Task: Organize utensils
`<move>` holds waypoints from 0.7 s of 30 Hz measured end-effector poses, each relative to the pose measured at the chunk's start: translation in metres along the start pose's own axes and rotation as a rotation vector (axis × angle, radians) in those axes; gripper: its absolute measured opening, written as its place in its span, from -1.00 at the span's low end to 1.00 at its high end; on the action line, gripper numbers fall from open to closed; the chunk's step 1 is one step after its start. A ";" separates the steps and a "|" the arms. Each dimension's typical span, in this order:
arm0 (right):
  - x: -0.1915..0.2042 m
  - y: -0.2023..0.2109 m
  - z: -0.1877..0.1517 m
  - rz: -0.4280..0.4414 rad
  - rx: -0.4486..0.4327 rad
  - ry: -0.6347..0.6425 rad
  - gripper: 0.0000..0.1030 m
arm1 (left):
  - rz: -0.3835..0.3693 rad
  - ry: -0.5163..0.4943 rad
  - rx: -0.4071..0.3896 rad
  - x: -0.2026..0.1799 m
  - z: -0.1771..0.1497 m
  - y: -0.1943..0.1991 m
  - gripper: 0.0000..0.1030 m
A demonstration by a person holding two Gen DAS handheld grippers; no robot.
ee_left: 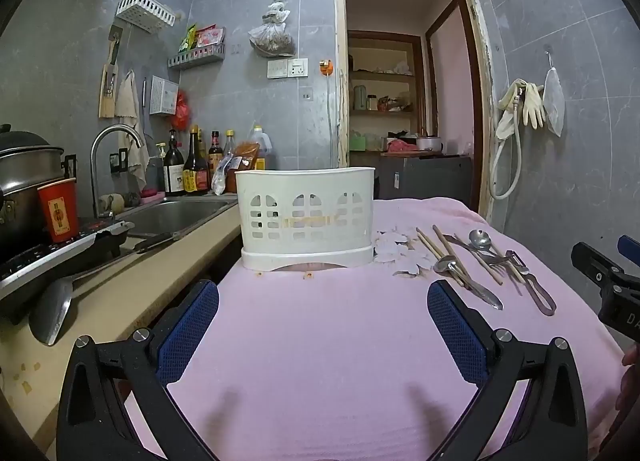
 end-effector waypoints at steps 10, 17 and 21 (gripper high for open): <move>0.000 0.000 0.000 0.000 0.001 0.002 1.00 | 0.001 0.000 0.000 0.000 -0.003 -0.003 0.98; 0.001 0.000 0.000 0.001 0.002 0.002 1.00 | 0.002 0.002 0.002 0.005 -0.002 -0.001 0.98; 0.001 0.000 0.000 0.001 0.004 0.001 1.00 | 0.001 0.001 0.001 0.004 -0.002 -0.001 0.98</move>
Point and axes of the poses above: each gripper's, at about its wrist camera, not at the fingertips, and y roughly against the way its jaws point, x to its left, z to its top, the point moved 8 cm from there along -y, roughly the way its jaws point, and after that the axes turned 10 degrees about y, right-handed, at the moved point
